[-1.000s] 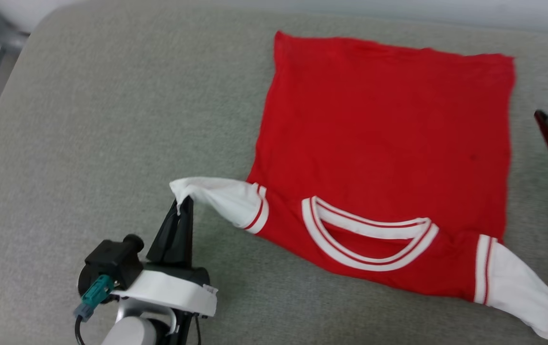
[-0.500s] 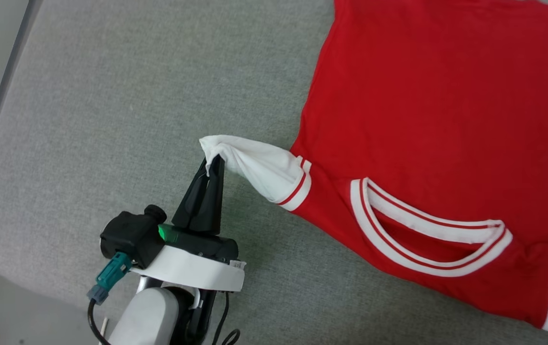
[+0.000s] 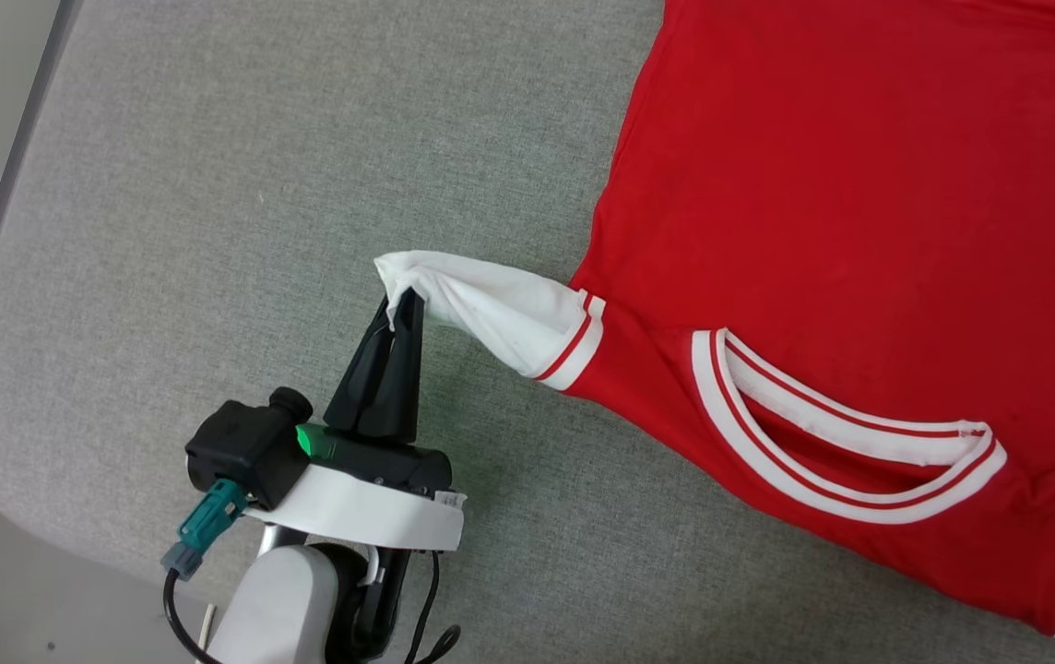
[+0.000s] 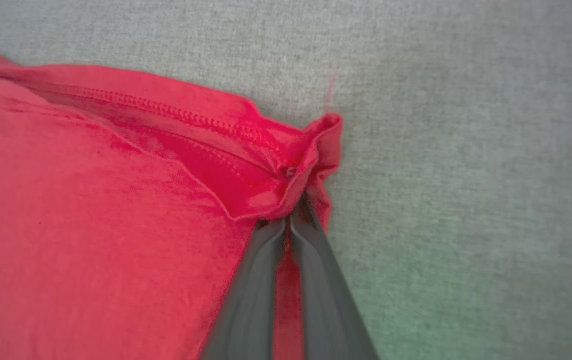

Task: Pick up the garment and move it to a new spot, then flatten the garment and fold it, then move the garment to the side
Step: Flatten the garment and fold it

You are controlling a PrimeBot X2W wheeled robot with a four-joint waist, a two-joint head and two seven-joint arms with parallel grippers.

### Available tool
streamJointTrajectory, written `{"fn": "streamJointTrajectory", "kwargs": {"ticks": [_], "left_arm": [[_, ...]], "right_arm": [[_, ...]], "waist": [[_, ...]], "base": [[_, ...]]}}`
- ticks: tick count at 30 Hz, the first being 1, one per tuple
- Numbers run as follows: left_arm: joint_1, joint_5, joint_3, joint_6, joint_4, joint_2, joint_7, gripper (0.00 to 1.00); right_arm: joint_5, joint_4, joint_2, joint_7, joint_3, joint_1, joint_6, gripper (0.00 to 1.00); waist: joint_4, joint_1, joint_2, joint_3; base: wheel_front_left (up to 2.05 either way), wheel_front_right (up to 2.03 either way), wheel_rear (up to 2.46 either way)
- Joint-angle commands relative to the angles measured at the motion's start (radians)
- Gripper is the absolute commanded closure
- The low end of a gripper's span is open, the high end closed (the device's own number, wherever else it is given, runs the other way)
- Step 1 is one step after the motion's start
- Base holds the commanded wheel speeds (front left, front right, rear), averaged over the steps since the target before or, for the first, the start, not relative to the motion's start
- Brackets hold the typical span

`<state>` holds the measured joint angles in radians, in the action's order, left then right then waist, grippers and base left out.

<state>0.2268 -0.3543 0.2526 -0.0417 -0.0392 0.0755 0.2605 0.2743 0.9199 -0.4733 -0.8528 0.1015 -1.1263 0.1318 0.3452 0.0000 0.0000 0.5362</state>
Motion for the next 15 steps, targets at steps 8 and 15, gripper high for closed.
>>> {"fn": "streamJointTrajectory", "kwargs": {"ticks": [8, 15], "left_arm": [[-0.042, 0.018, -0.039, -0.011, 0.038, -0.008, 0.006, 1.00], [-0.096, 0.021, -0.075, -0.005, 0.066, 0.019, 0.005, 1.00]], "right_arm": [[-0.014, -0.074, -0.012, 0.002, -0.035, 0.043, -0.002, 1.00], [0.056, -0.256, -0.046, -0.021, -0.101, 0.175, -0.002, 1.00]], "waist": [[-0.060, 0.0000, 0.0000, -0.088], [-0.153, 0.0000, 0.0000, -0.176]], "base": [[0.00, 0.00, 0.00], [0.00, 0.00, 0.00]]}}
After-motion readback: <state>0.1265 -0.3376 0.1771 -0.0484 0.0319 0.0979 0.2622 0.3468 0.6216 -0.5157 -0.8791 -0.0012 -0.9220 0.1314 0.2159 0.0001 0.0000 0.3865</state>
